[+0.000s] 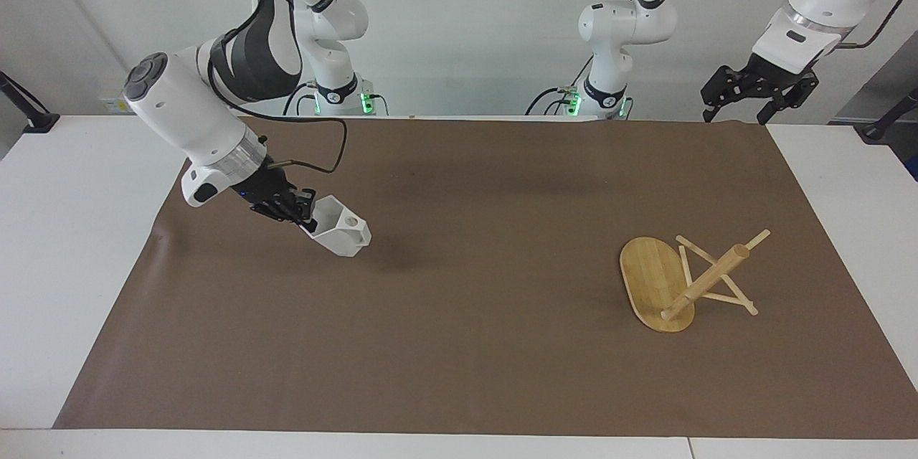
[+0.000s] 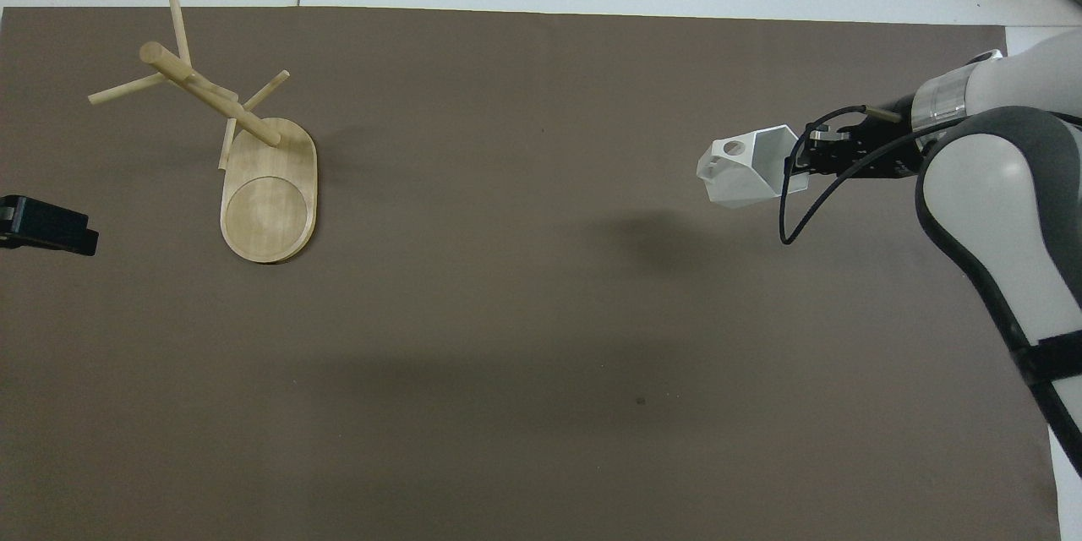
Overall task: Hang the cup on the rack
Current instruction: 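Carry the white cup toward the mug tree while the left gripper approaches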
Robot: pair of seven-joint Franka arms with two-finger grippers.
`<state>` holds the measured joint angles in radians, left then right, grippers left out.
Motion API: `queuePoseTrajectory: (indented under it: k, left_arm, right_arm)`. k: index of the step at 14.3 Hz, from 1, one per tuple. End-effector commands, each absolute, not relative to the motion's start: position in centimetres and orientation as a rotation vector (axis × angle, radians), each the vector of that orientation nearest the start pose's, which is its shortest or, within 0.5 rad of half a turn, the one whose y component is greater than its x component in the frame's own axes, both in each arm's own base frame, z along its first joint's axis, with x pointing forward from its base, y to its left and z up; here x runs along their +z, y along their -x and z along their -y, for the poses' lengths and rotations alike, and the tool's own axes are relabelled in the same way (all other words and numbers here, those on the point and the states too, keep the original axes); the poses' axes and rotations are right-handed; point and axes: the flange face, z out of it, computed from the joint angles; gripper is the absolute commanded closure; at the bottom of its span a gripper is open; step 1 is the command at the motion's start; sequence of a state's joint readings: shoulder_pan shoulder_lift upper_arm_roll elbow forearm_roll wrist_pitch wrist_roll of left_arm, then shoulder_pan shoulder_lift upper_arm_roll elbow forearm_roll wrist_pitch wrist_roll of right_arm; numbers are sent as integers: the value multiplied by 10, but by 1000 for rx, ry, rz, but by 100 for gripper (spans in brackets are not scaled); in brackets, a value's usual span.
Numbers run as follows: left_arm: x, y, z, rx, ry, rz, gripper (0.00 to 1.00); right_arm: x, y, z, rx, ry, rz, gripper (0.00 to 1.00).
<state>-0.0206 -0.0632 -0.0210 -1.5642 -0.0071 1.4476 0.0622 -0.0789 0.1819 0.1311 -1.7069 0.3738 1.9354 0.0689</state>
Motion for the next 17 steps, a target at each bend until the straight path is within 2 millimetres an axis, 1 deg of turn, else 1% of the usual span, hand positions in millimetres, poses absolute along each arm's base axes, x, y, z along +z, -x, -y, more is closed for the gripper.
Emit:
queuePoseTrajectory:
  k: [1, 3, 4, 7, 9, 10, 12, 13, 15, 17]
  left_arm:
    - [651, -515, 21, 87, 3125, -152, 0]
    - [651, -515, 21, 87, 3125, -154, 0]
    - [651, -515, 21, 87, 3125, -149, 0]
    - [651, -515, 28, 79, 3124, -169, 0]
    - [651, -515, 29, 84, 3123, -166, 0]
    - [651, -514, 32, 86, 3124, -128, 0]
    - [649, -514, 42, 78, 3129, 74, 0]
    - [648, -514, 48, 76, 3128, 137, 0]
    - [647, -509, 68, 81, 3127, 213, 0]
    - [642, -507, 78, 98, 3177, 374, 0]
  right_arm:
    - [506, -610, -93, -20, 2727, -142, 100]
    - [510, -606, -119, -10, 2708, -94, 100]
    - [514, -604, -127, -11, 2664, -103, 100]
    - [521, -604, -138, 24, 2527, -216, 100]
    - [522, -602, -143, 46, 2486, -220, 100]
    - [524, -598, -159, 59, 2473, -191, 100]
    - [527, -590, -184, 73, 2469, -139, 100]
    - [529, -584, -203, 82, 2465, -100, 100]
    - [531, -576, -225, 95, 2461, -68, 100]
    - [533, -569, -242, 111, 2449, -45, 100]
